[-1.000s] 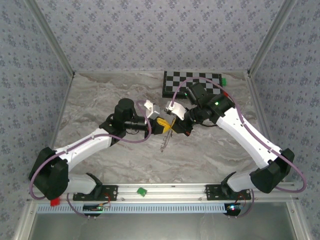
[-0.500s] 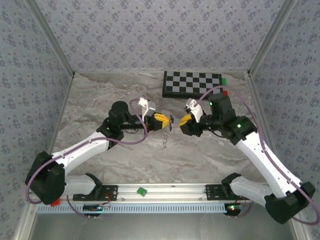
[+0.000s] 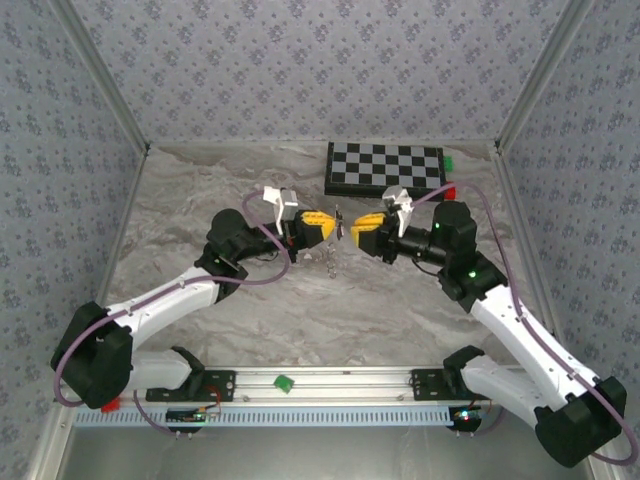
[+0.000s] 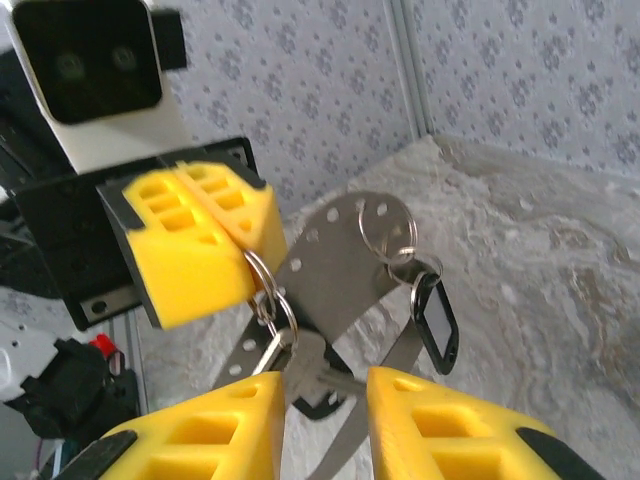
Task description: Put the keys on the keyring
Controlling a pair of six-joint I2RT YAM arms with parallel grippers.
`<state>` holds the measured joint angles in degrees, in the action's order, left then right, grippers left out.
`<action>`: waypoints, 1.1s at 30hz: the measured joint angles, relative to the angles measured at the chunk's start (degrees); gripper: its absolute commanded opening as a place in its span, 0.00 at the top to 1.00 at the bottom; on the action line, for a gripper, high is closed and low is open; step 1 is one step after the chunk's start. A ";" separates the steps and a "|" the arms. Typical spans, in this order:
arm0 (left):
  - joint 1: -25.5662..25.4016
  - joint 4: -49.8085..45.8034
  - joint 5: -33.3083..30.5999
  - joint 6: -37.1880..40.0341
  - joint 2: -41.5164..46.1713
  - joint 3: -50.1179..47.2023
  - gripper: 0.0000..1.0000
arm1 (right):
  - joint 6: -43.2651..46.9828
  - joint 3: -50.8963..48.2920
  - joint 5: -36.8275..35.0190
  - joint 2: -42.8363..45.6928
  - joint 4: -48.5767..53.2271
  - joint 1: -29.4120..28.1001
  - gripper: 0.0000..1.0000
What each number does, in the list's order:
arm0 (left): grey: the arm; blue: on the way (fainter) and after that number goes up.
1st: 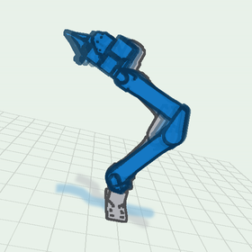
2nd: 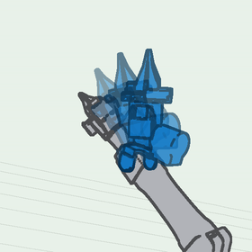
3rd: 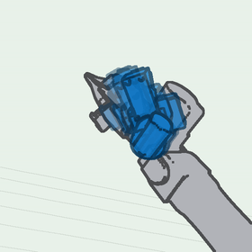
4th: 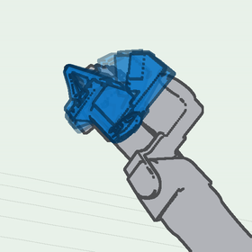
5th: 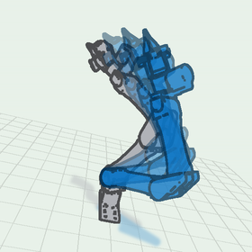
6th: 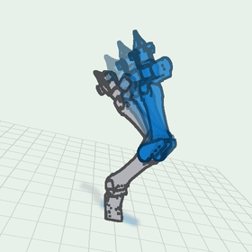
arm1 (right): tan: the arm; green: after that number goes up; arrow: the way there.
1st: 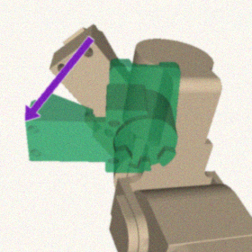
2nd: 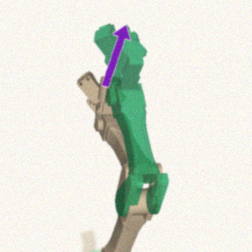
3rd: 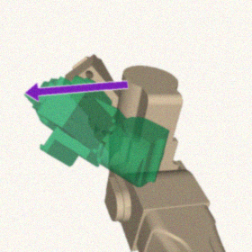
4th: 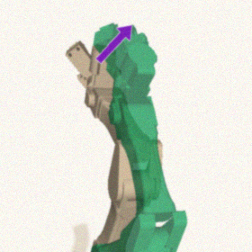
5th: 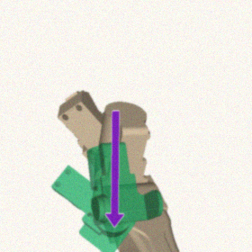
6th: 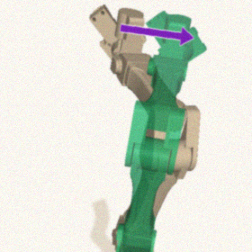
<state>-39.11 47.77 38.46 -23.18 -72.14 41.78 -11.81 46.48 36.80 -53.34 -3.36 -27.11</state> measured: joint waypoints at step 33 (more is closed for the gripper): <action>-0.35 0.42 -0.42 -0.37 0.02 0.00 1.00 | -2.01 0.96 7.67 -6.78 -4.39 -0.74 1.00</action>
<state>-39.46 48.18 38.04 -23.55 -72.12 41.78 -13.82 47.44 44.47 -60.12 -7.75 -27.86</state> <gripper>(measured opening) 0.045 0.039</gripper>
